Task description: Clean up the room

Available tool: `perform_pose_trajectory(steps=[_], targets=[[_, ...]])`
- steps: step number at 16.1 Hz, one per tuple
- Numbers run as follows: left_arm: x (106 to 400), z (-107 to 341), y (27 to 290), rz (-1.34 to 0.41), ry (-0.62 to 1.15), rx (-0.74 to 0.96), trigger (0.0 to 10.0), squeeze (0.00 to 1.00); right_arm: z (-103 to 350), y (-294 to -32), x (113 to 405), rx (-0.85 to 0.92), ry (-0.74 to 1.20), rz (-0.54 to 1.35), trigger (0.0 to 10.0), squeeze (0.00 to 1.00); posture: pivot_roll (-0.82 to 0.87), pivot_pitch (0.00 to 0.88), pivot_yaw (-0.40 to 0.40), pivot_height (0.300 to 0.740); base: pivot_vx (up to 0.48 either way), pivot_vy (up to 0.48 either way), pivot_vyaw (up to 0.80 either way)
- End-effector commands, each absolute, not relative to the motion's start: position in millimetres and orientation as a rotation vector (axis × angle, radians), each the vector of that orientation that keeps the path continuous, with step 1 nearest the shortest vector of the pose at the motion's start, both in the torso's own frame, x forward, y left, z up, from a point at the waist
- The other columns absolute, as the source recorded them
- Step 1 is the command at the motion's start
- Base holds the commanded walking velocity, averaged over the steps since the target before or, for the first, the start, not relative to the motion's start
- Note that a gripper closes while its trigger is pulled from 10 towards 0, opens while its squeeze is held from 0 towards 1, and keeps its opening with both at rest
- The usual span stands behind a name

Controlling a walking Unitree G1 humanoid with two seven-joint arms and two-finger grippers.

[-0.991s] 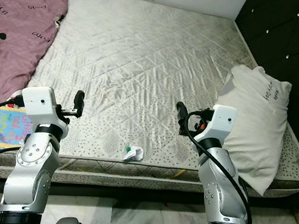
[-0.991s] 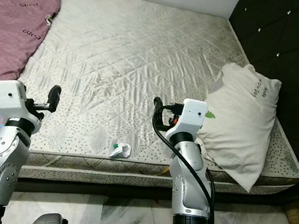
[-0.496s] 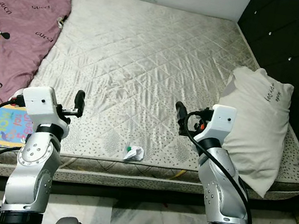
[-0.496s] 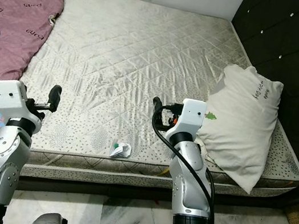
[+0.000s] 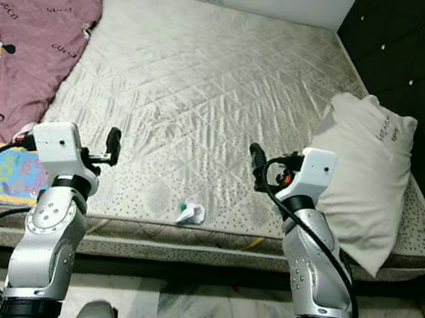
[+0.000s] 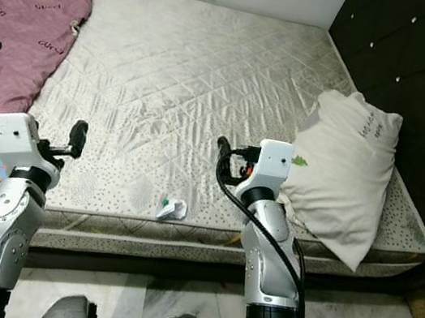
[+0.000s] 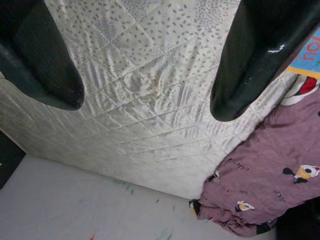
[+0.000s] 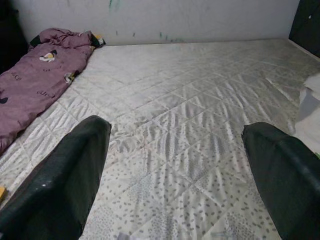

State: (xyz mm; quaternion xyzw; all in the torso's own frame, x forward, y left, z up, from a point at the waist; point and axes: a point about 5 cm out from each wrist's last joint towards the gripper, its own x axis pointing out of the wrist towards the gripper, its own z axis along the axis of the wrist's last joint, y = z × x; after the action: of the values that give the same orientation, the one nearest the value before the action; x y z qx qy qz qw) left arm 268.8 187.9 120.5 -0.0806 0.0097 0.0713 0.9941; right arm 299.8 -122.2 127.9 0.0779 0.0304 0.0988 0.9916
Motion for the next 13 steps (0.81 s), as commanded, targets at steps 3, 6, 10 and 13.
perform_pose_trajectory(steps=[3,6,10,13], targets=[[269.9,119.6,187.2,0.147,0.026,-0.160,10.0,0.00,128.7,-123.6,300.5,0.152,0.058,0.205,10.0,0.00,0.04,0.074,-0.090,0.659,0.000,0.000,0.00],[270.5,119.5,187.2,0.148,0.026,-0.158,10.0,0.00,128.7,-123.4,300.7,0.153,0.057,0.205,10.0,0.00,0.04,0.075,-0.090,0.633,0.000,0.000,0.00],[270.3,119.9,187.2,0.151,0.024,-0.151,10.0,0.00,127.8,-122.9,300.7,0.157,0.062,0.213,10.0,0.00,0.05,0.071,-0.090,0.613,0.000,0.000,0.00],[269.9,119.6,187.2,0.152,0.022,-0.148,10.0,0.00,126.9,-122.1,300.0,0.157,0.066,0.223,10.0,0.00,0.05,0.066,-0.088,0.613,0.000,0.000,0.00]])
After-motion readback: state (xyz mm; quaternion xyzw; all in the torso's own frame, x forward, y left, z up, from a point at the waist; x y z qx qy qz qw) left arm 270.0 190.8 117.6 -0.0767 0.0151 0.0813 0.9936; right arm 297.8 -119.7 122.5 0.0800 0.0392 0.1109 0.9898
